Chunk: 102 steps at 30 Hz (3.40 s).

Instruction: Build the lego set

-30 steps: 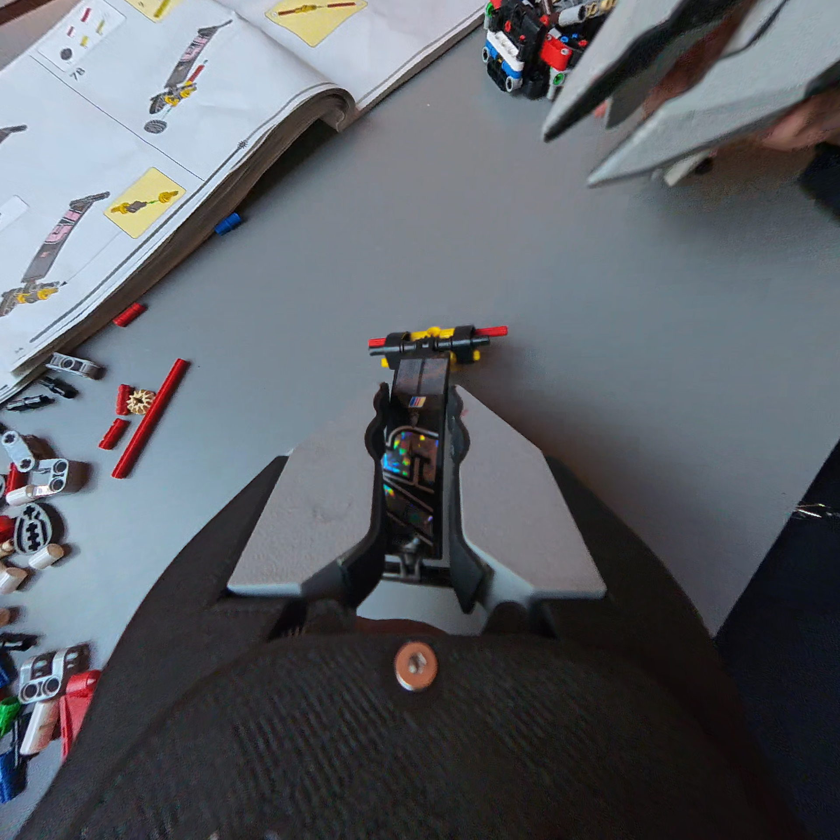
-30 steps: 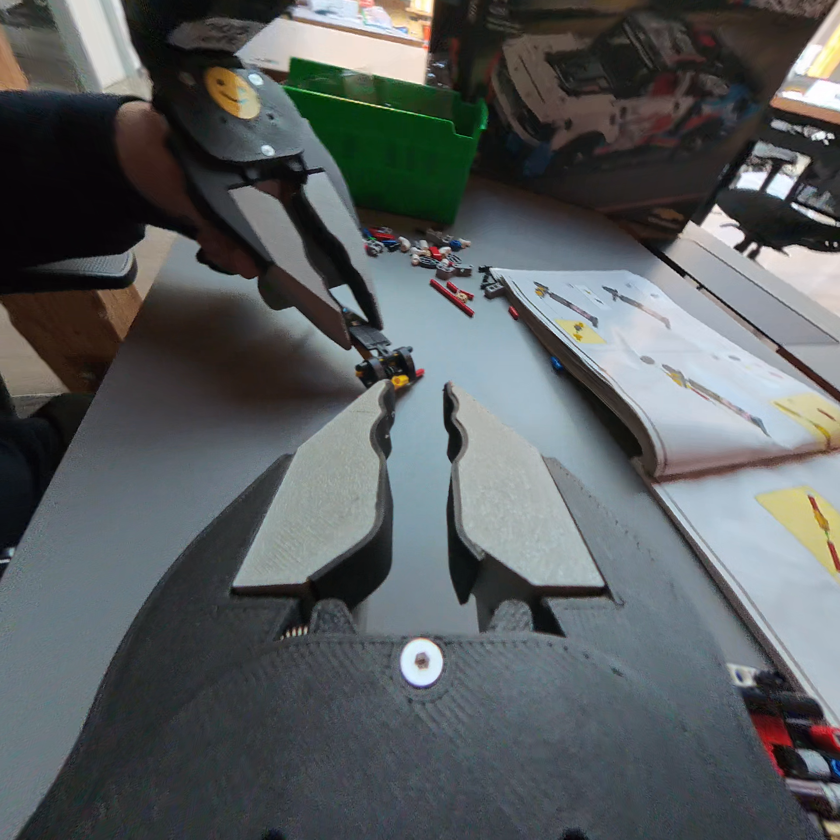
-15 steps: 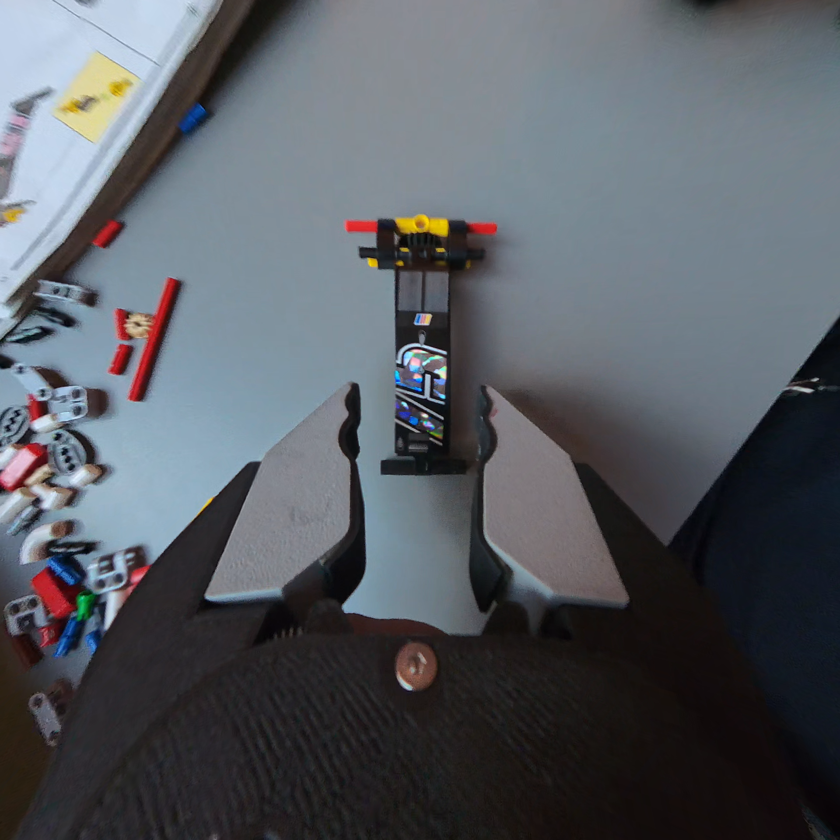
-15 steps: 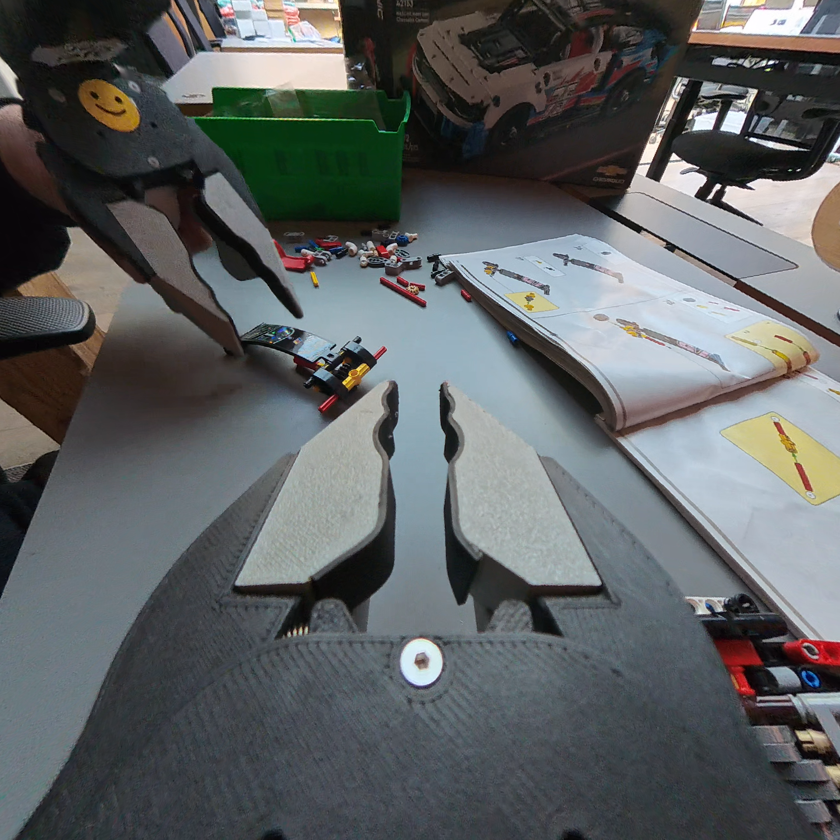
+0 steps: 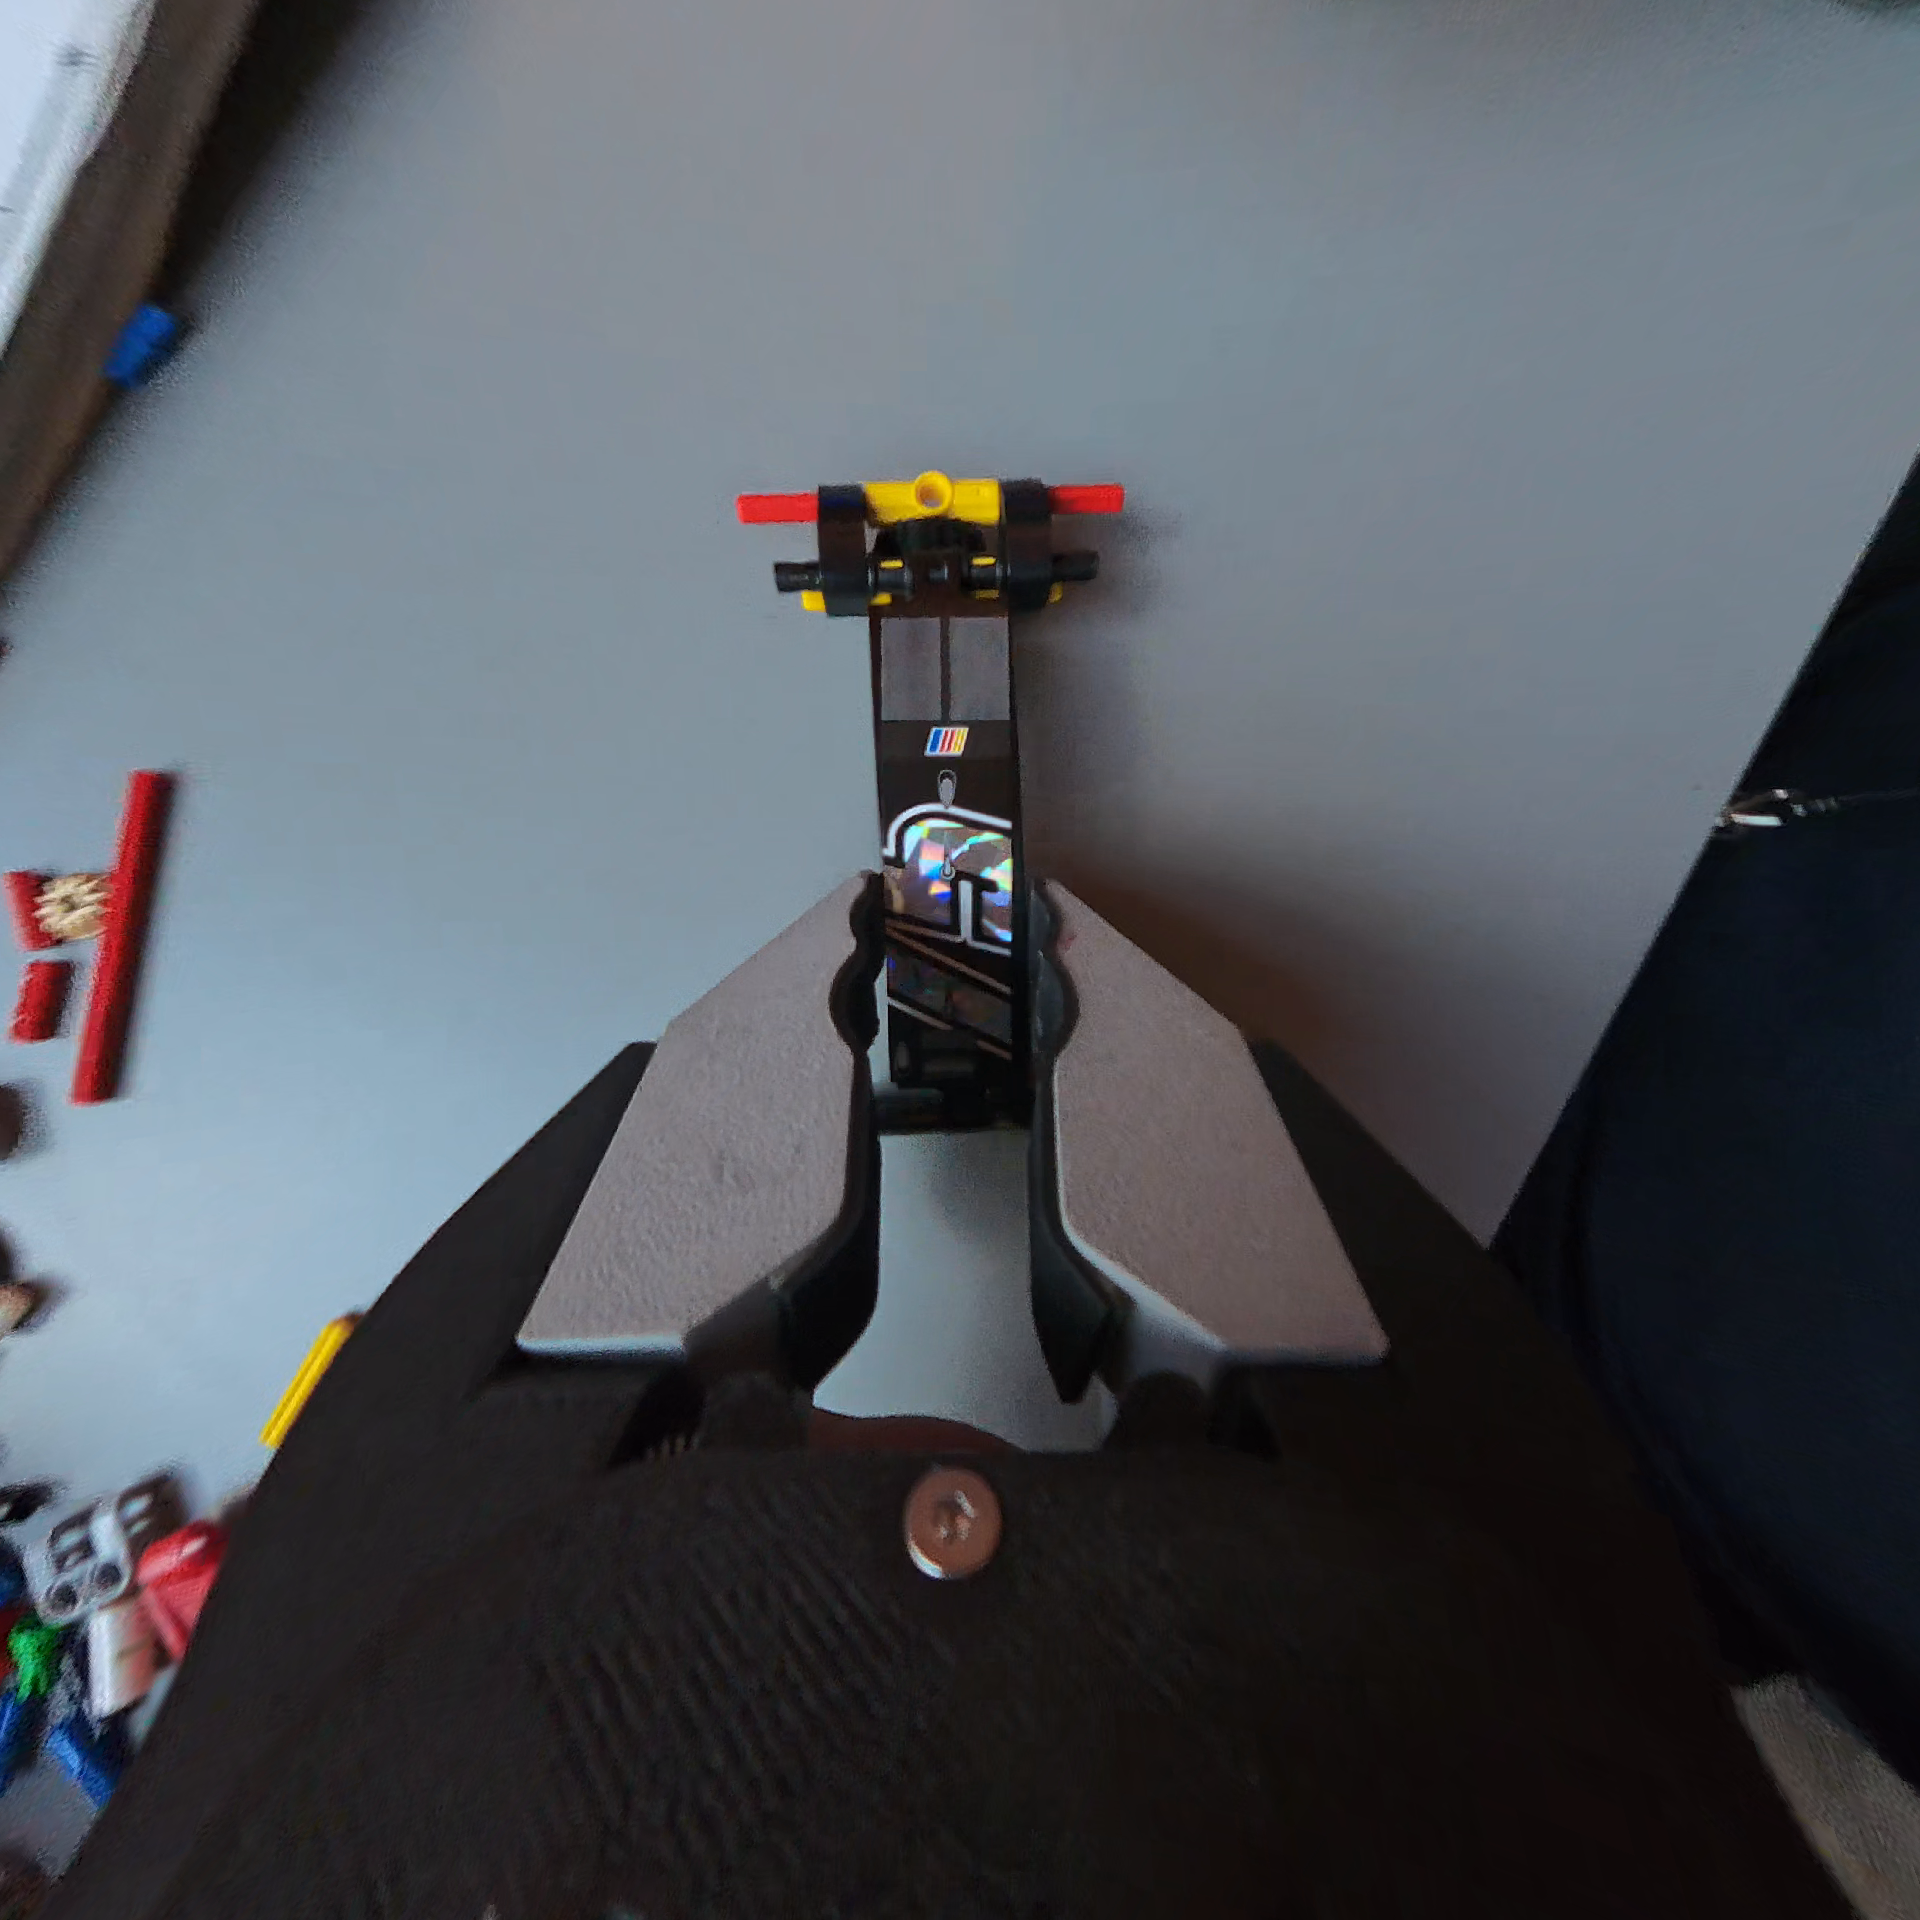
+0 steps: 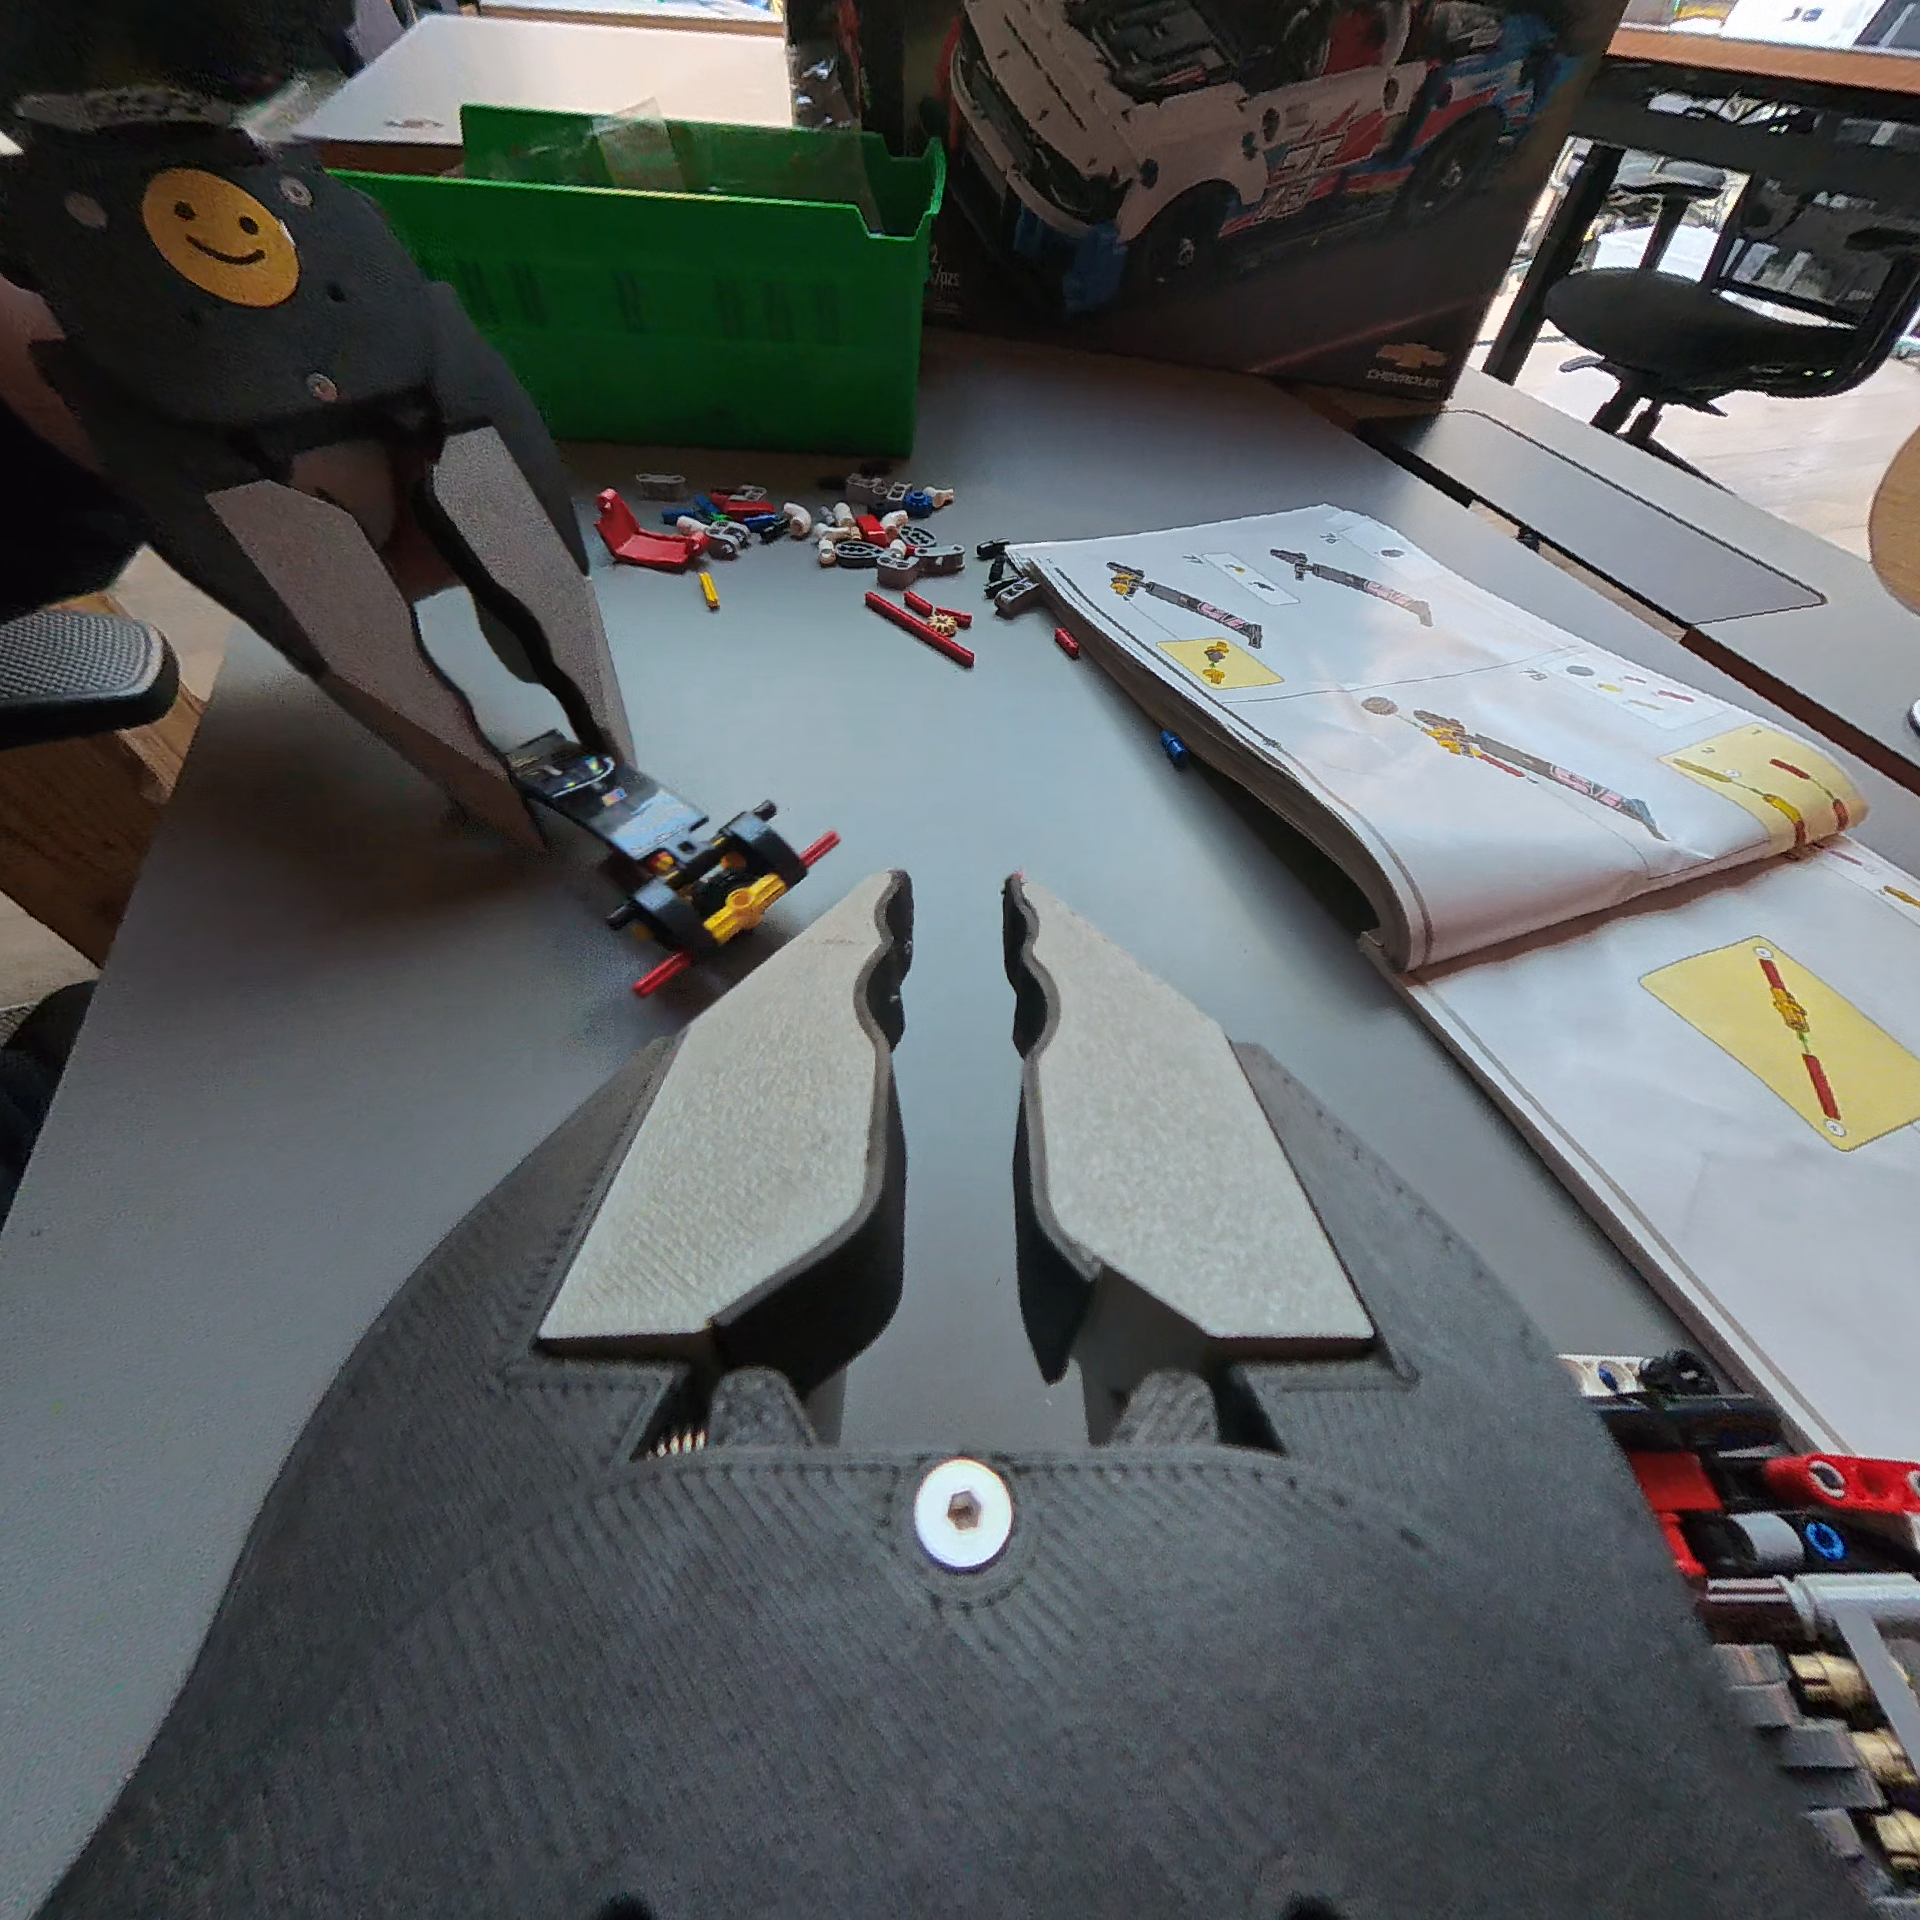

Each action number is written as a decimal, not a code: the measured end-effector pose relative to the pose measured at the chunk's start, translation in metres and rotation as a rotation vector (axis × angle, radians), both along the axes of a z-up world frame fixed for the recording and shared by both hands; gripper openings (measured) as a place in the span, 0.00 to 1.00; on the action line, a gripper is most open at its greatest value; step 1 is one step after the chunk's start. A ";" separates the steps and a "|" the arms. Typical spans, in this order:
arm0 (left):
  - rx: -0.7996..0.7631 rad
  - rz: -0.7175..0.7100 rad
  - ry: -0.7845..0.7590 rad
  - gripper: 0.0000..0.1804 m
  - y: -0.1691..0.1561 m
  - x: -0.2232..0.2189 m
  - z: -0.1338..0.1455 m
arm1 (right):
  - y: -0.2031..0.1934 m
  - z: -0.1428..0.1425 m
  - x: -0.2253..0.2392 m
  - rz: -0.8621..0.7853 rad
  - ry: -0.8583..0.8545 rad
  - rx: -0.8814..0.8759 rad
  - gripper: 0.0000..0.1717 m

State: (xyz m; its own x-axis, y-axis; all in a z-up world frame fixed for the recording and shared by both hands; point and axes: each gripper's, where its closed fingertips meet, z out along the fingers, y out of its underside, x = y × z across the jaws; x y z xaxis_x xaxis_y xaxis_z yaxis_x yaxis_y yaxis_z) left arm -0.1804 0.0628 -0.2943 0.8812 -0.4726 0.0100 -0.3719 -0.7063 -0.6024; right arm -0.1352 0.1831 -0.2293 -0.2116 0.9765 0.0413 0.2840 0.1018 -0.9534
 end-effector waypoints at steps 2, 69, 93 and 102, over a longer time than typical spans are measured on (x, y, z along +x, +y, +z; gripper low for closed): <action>0.014 -0.065 0.003 0.13 -0.001 0.012 -0.002 | -0.001 -0.001 0.000 0.002 -0.005 0.011 0.10; -0.151 0.131 0.020 0.03 0.325 0.006 0.008 | 0.222 0.072 0.149 -0.808 0.241 -0.094 0.38; -0.109 0.179 -0.024 0.00 0.351 0.012 -0.001 | 0.214 0.070 0.142 -0.748 0.244 -0.149 0.32; 0.040 0.208 -0.345 0.00 0.338 -0.009 0.052 | 0.210 0.061 0.135 -0.710 0.204 -0.160 0.32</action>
State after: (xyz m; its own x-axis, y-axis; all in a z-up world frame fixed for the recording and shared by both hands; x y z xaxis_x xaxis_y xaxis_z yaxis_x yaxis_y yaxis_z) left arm -0.1892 0.4011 -0.2419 0.9062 -0.2905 0.3072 0.0055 -0.7186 -0.6955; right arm 0.0001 0.3926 -0.1684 0.4672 0.8728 -0.1414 0.0463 -0.1839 -0.9819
